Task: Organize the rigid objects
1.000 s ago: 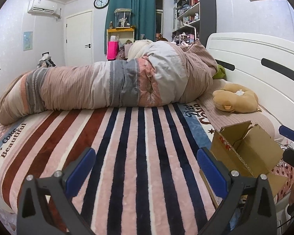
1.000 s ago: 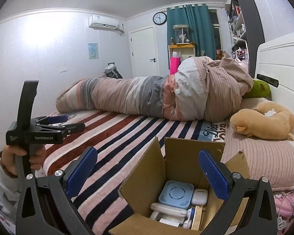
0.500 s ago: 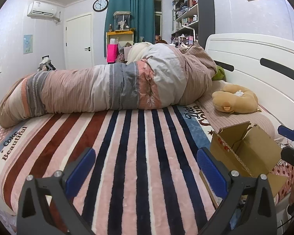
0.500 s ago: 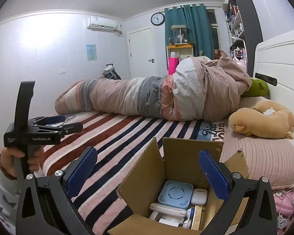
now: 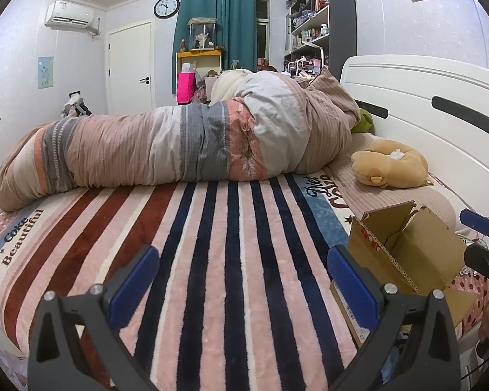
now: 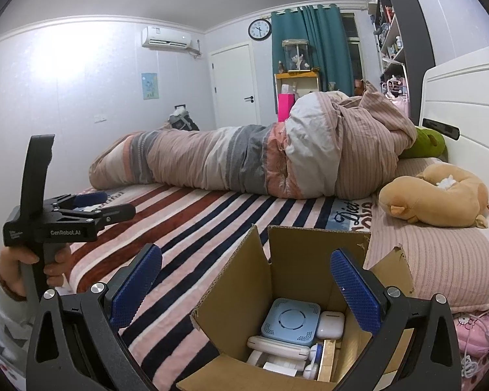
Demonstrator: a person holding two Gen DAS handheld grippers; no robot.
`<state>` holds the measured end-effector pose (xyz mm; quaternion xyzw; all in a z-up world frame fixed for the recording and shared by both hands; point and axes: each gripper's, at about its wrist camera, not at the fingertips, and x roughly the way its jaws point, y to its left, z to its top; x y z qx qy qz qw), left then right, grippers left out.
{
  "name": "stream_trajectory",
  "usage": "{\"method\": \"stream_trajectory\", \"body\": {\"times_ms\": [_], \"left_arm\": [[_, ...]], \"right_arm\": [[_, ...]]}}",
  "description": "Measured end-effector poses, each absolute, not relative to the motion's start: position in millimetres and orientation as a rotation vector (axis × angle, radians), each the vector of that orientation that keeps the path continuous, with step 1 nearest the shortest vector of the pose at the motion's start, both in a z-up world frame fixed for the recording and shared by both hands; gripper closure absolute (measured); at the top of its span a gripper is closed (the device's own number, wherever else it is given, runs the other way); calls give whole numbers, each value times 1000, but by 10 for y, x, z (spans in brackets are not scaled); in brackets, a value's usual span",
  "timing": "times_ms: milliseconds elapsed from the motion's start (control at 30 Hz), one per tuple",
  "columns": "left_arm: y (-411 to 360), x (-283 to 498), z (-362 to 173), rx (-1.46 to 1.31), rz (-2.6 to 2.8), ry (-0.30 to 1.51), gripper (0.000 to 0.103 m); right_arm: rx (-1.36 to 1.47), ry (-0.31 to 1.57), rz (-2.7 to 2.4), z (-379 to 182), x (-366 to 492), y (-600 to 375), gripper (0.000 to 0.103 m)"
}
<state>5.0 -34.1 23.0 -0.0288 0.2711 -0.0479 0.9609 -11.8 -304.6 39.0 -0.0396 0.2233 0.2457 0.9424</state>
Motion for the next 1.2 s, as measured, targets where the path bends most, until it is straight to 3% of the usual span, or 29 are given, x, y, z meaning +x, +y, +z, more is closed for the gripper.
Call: {"method": "stream_trajectory", "body": {"times_ms": [1200], "left_arm": [[-264, 65, 211, -69, -99, 555, 1]], "right_arm": [[-104, 451, 498, 366, -98, -3022, 0]]}}
